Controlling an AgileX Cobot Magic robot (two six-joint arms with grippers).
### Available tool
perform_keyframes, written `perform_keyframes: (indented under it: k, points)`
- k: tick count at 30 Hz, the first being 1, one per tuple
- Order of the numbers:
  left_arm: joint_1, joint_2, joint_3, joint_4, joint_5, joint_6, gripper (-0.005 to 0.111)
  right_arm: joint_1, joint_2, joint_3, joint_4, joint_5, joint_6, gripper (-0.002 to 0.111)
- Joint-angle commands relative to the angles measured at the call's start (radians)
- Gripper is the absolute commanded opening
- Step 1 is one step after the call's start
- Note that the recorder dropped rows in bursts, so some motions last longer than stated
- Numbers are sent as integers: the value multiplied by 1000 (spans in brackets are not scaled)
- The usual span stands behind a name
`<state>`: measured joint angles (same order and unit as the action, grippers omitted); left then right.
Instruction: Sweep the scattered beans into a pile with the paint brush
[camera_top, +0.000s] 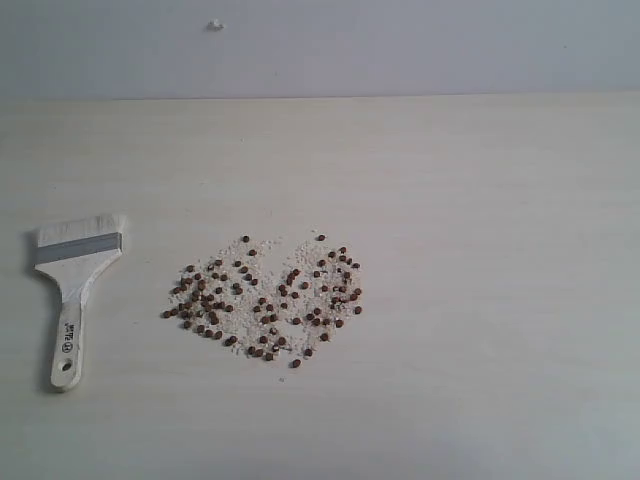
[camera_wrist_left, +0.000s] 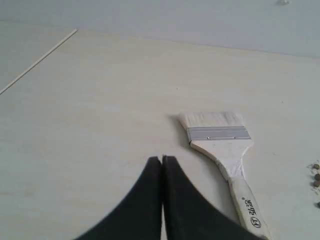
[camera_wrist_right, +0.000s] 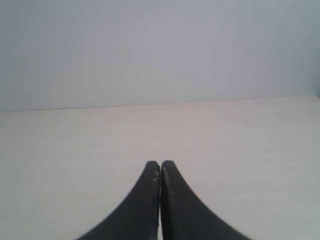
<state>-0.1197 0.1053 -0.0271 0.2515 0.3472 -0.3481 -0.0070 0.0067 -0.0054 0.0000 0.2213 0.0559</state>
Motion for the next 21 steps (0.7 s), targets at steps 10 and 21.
perform_keyframes:
  k: [10,21]
  points:
    - [-4,-2,4,0,-2,0,0,-4,-7,5,136,-153,2,0]
    - [-4,-2,4,0,-2,0,0,-4,-7,5,524,-430,1,0]
